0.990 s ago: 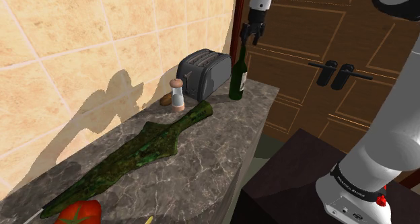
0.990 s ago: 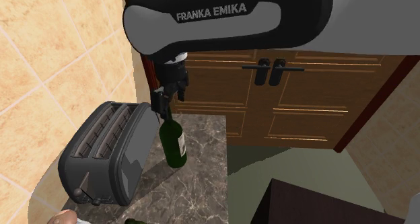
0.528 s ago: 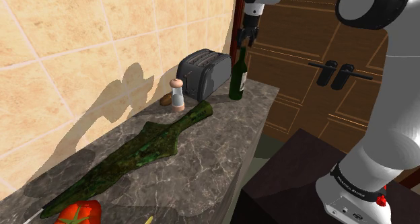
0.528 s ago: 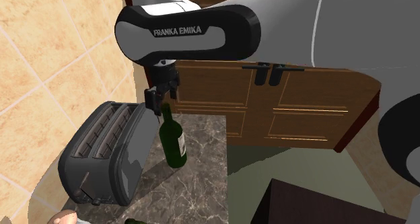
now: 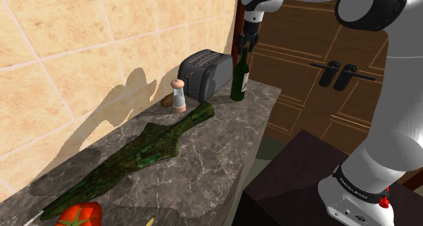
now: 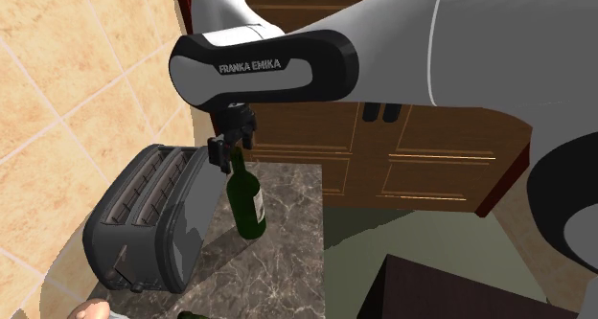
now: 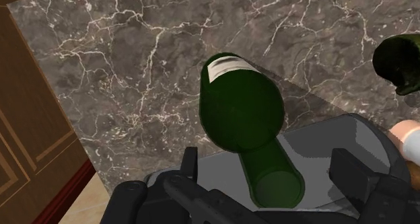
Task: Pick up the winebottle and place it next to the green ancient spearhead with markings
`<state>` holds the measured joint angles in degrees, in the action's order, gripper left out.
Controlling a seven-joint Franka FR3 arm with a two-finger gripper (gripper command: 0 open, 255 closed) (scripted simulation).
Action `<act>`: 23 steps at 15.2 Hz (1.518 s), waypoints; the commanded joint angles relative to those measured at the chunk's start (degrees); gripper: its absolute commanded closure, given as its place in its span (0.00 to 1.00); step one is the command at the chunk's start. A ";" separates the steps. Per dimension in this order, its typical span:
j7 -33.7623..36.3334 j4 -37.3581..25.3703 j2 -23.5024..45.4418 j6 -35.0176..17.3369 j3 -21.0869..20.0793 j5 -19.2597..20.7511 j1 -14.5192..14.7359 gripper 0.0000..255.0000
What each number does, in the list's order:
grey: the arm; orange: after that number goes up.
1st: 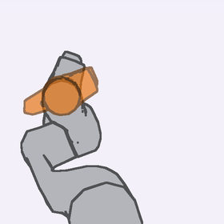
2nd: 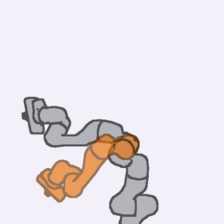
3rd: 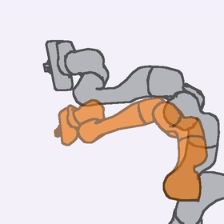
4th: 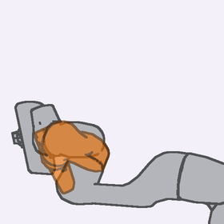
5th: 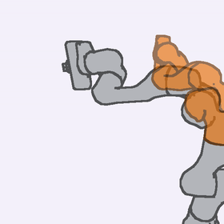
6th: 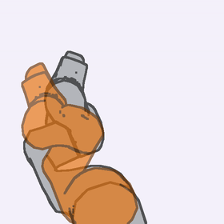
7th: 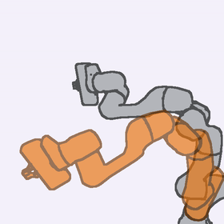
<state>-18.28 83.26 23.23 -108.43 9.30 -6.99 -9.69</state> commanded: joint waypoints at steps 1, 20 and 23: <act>-0.01 0.02 0.02 -0.07 0.00 -0.01 -0.01 0.00; 0.31 -4.24 -0.22 4.42 0.08 0.15 -0.16 1.00; 0.46 -6.69 -0.13 6.77 0.11 0.18 -0.27 1.00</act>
<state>-17.89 77.55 23.07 -102.59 9.39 -6.83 -9.92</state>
